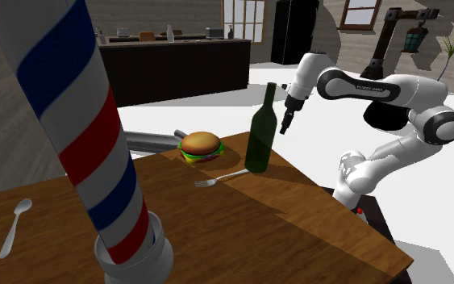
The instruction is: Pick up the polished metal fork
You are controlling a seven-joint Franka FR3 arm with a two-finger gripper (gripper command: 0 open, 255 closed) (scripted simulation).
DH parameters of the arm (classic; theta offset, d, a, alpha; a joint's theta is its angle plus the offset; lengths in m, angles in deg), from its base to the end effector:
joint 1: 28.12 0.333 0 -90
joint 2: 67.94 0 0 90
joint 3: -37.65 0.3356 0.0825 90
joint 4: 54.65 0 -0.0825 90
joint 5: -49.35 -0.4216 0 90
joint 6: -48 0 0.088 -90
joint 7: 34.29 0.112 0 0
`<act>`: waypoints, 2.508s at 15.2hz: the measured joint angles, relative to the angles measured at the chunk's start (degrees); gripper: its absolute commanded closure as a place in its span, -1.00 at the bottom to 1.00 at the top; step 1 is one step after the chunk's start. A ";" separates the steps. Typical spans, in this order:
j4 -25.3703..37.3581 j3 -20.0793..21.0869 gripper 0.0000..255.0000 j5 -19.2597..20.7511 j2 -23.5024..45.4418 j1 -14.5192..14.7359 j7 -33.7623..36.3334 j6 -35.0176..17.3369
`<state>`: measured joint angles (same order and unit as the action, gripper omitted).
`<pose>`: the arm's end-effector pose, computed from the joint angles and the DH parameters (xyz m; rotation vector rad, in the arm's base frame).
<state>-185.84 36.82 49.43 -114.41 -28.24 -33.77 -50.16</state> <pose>0.3373 -0.0076 0.6564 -3.1112 0.0348 -0.3665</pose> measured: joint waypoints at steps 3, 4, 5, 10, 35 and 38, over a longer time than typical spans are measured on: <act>1.52 0.91 -1.00 -0.51 2.31 0.73 0.21 -0.45; 2.34 1.71 -1.00 -0.92 3.97 1.28 0.51 -1.06; 3.55 2.18 -1.00 -1.17 5.62 1.74 0.43 -1.21; 10.59 5.07 -1.00 -2.24 14.83 4.01 0.38 -2.08; 64.58 19.96 -1.00 5.89 65.43 18.03 4.57 9.19; 61.95 20.01 -1.00 5.71 64.95 17.83 4.45 7.12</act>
<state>-123.90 56.82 55.14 -49.46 -10.41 -29.32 -43.04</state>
